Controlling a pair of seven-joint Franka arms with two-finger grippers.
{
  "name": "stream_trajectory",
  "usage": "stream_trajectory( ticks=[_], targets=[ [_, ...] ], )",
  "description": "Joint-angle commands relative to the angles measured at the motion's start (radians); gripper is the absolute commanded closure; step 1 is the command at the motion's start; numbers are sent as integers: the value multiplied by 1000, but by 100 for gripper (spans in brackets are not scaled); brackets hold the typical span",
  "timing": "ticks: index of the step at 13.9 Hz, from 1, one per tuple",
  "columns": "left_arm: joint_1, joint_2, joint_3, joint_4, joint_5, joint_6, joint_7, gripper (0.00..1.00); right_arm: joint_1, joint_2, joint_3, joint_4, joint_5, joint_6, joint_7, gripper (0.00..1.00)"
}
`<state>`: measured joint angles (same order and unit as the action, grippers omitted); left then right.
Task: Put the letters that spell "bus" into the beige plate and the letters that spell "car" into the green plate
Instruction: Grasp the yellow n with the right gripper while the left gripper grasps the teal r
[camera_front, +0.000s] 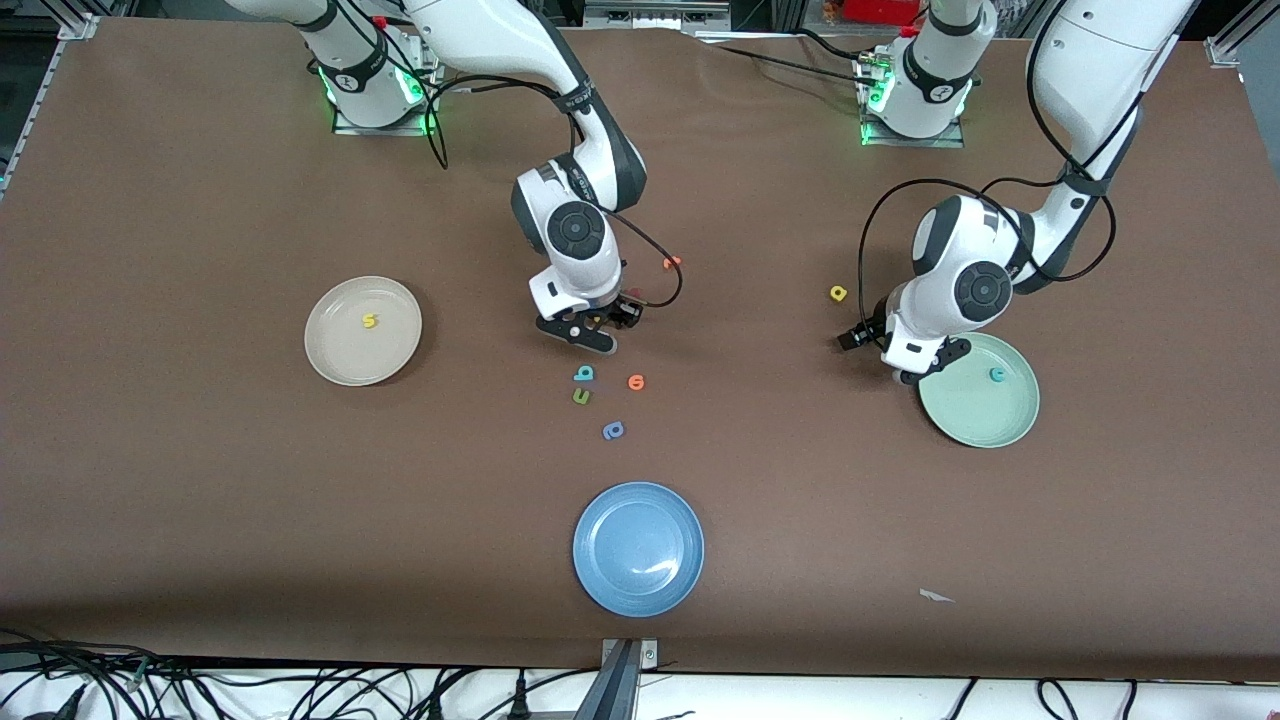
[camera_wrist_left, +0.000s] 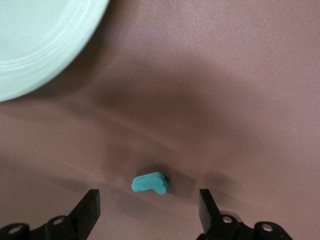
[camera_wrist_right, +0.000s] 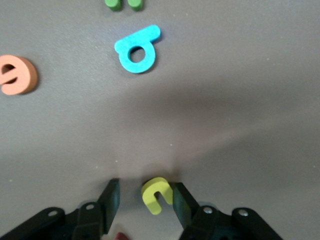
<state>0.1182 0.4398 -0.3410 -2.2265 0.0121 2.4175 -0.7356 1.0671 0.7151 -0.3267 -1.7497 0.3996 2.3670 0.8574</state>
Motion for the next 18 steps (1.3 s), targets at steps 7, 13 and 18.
stream_trajectory(
  ticks=[7, 13, 18],
  targets=[
    [1, 2, -1, -21, 17, 22, -7, 35, 16, 1, -9, -13, 15, -49, 0, 58],
    [11, 2, -1, -9, 17, 22, -7, 41, 16, -8, -12, -7, 5, -94, 0, 64],
    [12, 2, 7, 8, 17, 23, -11, 41, 16, -8, -14, -7, -18, -94, -4, 87]
  ],
)
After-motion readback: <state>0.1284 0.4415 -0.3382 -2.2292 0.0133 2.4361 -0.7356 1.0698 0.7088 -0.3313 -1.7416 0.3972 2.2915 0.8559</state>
